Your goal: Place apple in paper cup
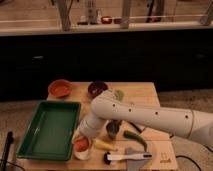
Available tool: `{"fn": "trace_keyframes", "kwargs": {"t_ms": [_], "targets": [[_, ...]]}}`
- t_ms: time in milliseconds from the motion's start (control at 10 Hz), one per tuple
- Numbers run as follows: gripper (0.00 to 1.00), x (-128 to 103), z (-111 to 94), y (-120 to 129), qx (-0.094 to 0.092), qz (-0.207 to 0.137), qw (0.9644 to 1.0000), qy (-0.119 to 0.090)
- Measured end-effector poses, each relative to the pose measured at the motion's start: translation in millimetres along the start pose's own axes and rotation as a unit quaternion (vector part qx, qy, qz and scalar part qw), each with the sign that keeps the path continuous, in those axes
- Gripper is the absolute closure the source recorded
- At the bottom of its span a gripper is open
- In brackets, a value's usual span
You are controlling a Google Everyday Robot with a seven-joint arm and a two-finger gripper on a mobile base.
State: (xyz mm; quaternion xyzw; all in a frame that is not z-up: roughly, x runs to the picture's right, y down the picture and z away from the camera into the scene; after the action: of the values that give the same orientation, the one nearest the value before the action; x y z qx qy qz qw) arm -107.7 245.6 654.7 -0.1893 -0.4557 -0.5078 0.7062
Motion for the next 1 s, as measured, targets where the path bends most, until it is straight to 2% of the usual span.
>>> {"fn": "trace_keyframes", "kwargs": {"t_ms": [1000], "targets": [[0.2,-1.9,-0.8,-1.5,-0.008,-0.003,1.0,-0.001]]}}
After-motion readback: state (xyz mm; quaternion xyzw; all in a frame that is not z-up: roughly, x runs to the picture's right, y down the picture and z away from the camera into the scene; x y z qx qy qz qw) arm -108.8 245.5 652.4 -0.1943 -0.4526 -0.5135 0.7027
